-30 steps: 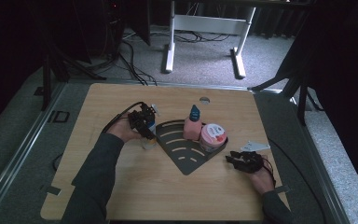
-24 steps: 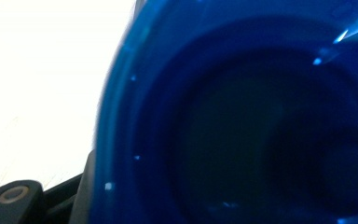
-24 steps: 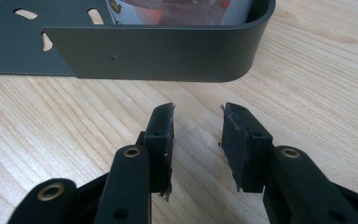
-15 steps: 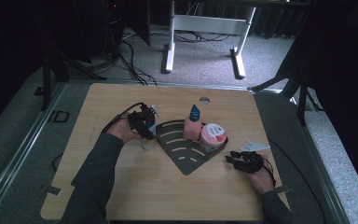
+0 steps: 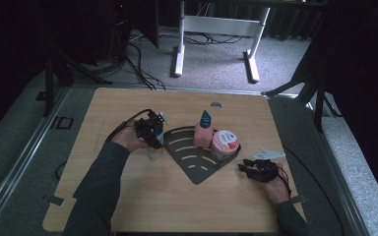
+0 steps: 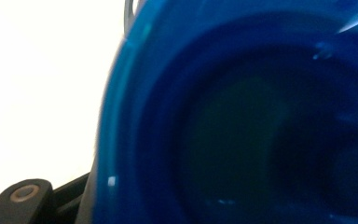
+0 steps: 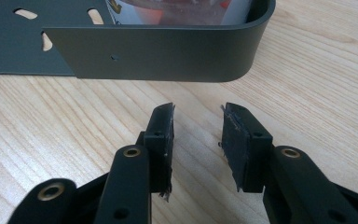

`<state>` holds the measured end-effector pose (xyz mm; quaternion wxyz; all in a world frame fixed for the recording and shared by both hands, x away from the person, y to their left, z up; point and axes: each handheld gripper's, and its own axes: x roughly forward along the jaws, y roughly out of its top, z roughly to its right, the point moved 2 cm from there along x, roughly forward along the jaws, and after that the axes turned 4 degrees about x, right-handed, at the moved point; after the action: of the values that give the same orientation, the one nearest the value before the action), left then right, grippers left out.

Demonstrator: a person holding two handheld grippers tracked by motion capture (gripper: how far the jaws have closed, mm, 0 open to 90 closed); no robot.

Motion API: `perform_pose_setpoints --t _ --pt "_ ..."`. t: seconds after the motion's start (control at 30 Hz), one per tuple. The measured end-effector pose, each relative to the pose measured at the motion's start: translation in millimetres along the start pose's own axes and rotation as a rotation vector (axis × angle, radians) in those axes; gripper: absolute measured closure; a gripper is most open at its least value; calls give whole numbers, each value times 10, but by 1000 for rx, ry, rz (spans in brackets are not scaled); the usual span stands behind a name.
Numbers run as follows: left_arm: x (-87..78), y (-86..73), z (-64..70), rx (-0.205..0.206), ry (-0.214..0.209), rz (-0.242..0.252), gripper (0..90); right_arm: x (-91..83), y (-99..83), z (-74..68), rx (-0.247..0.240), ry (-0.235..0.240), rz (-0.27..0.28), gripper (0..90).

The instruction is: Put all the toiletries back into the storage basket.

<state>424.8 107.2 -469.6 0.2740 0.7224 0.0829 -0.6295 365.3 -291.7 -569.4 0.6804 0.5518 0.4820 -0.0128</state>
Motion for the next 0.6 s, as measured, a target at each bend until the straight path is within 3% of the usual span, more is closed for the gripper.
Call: perform_pose_setpoints --t 0.6 --pt "-24 27 221 74 -31 1 551 0 0 -2 0 -1 0 637"
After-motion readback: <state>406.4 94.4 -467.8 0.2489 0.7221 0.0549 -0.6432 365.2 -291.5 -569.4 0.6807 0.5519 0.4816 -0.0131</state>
